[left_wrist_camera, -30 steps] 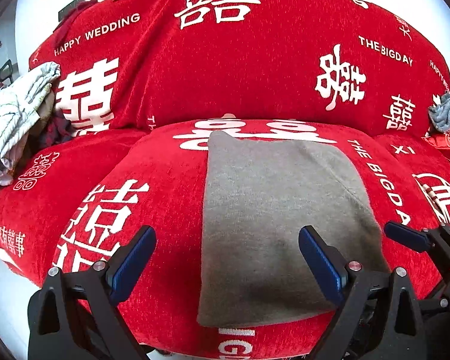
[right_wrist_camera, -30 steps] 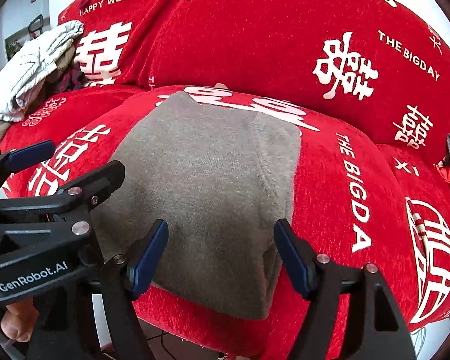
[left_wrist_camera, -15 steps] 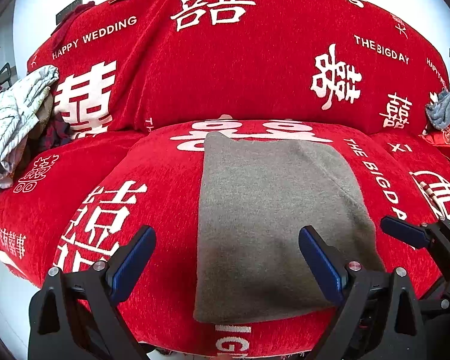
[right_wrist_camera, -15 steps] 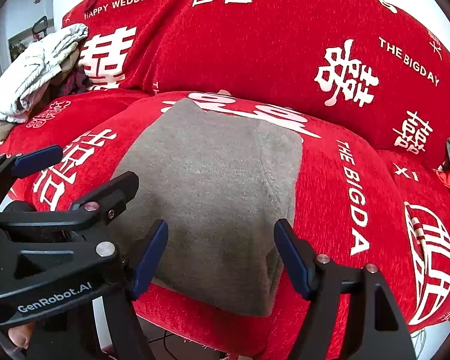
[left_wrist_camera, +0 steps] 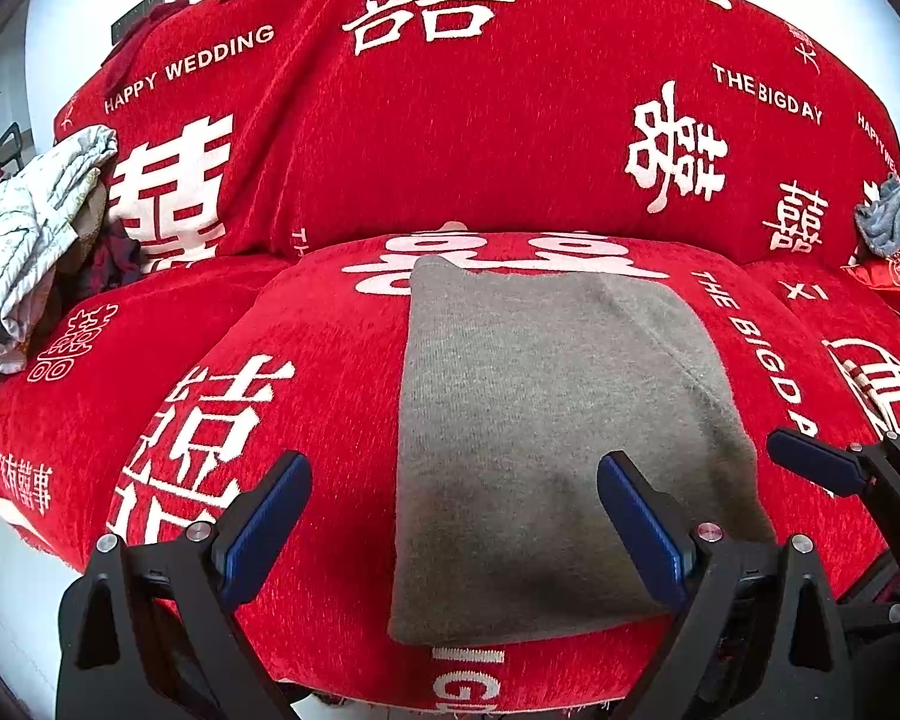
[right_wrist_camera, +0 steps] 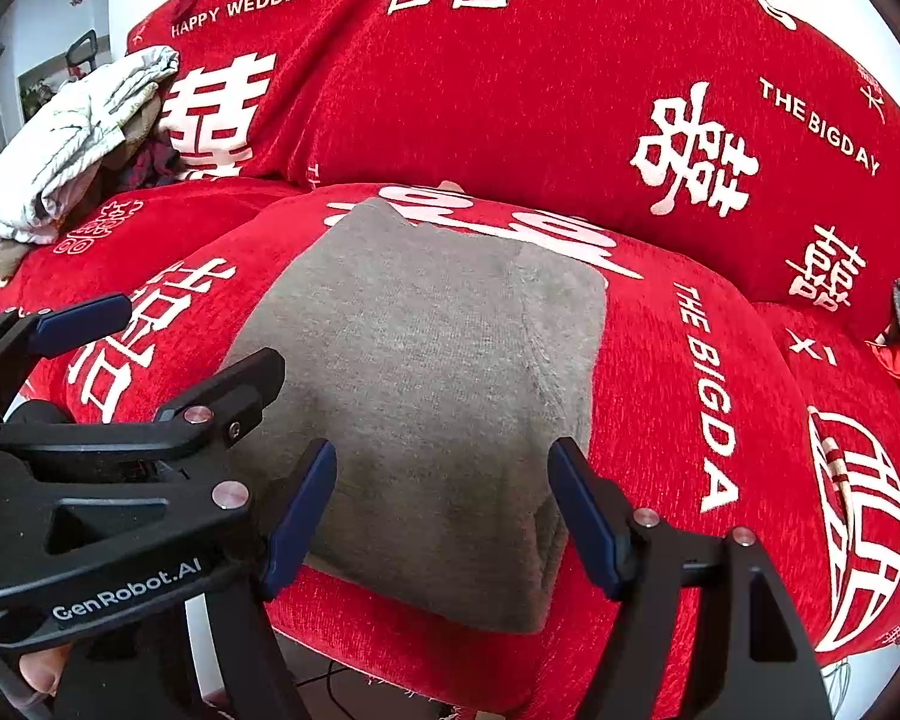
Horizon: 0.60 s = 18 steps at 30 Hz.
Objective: Fold small clothes
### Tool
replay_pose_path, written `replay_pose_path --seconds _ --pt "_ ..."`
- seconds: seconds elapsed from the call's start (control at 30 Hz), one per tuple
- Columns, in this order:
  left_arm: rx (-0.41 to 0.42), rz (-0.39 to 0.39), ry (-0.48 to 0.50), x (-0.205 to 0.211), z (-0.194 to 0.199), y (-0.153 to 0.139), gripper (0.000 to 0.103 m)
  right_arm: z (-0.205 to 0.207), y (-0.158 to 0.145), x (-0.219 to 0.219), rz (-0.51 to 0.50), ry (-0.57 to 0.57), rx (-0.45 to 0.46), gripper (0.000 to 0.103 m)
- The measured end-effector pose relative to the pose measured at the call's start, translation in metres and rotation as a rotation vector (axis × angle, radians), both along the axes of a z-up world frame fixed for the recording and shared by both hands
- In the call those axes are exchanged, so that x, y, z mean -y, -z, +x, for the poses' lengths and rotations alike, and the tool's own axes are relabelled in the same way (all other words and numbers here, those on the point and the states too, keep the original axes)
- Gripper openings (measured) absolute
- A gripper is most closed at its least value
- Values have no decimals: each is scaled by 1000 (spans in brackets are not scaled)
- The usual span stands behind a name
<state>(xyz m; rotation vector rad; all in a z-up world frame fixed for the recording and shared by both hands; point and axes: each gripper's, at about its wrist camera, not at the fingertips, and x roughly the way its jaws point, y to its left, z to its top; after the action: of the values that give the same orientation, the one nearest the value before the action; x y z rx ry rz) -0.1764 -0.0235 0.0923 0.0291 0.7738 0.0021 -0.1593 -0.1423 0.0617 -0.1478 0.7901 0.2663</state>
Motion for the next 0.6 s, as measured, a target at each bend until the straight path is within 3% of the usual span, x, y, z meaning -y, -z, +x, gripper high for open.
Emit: replay_pose_path --seconds 0.6 --pt "-1 1 -1 -2 1 1 97 -1 0 -1 0 1 1 76"
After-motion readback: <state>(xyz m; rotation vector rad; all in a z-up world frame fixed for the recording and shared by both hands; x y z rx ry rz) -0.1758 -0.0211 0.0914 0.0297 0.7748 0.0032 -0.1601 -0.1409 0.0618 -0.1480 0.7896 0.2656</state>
